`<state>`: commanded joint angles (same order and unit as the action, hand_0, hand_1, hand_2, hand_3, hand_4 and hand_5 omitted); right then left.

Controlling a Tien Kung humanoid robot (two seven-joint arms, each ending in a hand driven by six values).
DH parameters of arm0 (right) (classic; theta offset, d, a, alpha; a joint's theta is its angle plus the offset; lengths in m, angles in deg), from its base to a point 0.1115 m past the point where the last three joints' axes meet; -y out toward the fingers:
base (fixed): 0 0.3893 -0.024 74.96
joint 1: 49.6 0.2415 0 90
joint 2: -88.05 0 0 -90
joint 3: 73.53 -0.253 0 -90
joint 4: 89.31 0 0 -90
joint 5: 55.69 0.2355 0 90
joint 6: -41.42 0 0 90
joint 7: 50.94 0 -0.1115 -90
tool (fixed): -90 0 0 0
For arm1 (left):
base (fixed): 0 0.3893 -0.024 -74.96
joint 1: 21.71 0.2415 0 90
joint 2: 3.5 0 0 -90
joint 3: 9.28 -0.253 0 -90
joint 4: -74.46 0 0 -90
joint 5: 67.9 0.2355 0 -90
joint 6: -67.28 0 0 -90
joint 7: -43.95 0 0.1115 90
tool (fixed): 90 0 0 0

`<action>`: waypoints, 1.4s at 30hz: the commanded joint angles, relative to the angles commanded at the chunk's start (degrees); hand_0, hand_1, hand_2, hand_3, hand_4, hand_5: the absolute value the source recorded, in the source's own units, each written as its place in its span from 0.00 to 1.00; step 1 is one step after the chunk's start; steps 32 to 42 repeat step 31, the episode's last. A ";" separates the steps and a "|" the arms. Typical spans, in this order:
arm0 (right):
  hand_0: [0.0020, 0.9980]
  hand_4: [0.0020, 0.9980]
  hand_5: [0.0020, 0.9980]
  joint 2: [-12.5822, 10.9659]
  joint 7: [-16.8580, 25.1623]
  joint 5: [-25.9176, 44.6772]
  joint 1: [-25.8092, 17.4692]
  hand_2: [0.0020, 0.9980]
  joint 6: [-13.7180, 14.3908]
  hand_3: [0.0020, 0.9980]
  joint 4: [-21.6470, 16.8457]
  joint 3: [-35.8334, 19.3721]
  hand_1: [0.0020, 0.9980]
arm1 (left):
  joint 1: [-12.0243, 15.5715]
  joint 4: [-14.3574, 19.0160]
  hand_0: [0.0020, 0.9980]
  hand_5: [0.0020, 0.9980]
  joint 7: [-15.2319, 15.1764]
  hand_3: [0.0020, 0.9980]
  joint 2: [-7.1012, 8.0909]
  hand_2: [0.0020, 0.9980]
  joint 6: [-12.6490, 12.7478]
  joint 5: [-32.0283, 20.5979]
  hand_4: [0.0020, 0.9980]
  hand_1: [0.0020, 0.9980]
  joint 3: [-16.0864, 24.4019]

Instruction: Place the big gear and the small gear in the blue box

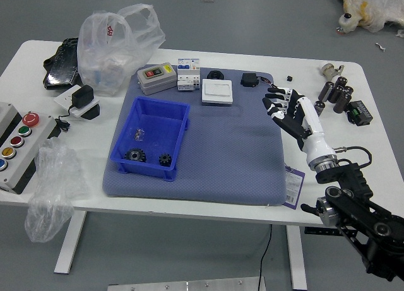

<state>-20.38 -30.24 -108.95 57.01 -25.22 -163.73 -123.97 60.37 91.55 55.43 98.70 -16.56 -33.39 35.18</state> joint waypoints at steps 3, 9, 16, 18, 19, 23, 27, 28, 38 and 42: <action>0.51 0.78 0.42 0.34 0.22 0.21 -0.27 0.65 -0.04 0.65 0.08 -0.08 0.58 | -0.52 -0.11 0.66 0.73 -0.39 0.76 0.36 0.59 -0.18 -0.16 0.78 0.61 -0.53; 0.42 0.77 0.42 0.94 0.13 -0.26 -1.09 0.65 0.18 0.65 -0.08 -1.45 0.57 | -0.94 -0.44 0.66 0.71 -2.00 0.76 1.22 0.60 -0.08 -3.25 0.77 0.61 -3.04; 0.32 0.77 0.43 1.47 -0.17 -1.42 -2.21 0.65 0.39 0.65 -0.26 -3.22 0.52 | -1.03 -0.73 0.66 0.70 -3.05 0.76 1.39 0.60 0.00 -6.18 0.76 0.61 -5.19; 0.26 0.77 0.43 1.44 -0.42 -1.90 -2.29 0.64 0.41 0.65 -0.29 -3.60 0.41 | -1.01 -0.94 0.66 0.70 -3.96 0.76 1.50 0.60 -0.04 -8.02 0.76 0.61 -6.77; 0.26 0.77 0.43 1.41 -0.59 -2.20 -2.30 0.64 0.44 0.65 -0.31 -3.94 0.41 | -0.94 -1.11 0.66 0.70 -4.81 0.76 1.61 0.60 -0.05 -9.37 0.76 0.61 -8.00; 0.30 0.78 0.44 1.52 -1.59 -4.78 -2.35 0.61 0.64 0.65 -0.52 -5.56 0.42 | -0.39 -1.66 0.66 0.69 -8.05 0.76 2.03 0.60 -0.31 -14.83 0.76 0.61 -13.03; 0.30 0.78 0.44 2.04 -3.66 -9.54 -2.67 0.61 0.79 0.65 -0.55 -7.36 0.42 | 0.14 -1.69 0.66 0.69 -9.63 0.76 1.91 0.60 -0.89 -19.48 0.76 0.61 -17.71; 0.30 0.78 0.44 2.11 -4.08 -10.78 -2.74 0.61 0.80 0.65 -0.56 -7.83 0.42 | 0.07 -1.66 0.66 0.69 -9.47 0.76 1.82 0.60 -1.04 -19.68 0.76 0.61 -18.07; 0.43 0.78 0.45 1.91 -4.99 -13.48 -2.80 0.64 0.69 0.65 -0.40 -9.08 0.53 | -0.30 -1.65 0.66 0.69 -9.47 0.76 1.57 0.60 -1.11 -20.14 0.76 0.61 -18.61; 0.43 0.78 0.45 1.91 -4.99 -13.48 -2.80 0.64 0.69 0.65 -0.40 -9.08 0.53 | -0.30 -1.65 0.66 0.69 -9.47 0.76 1.57 0.60 -1.11 -20.14 0.76 0.61 -18.61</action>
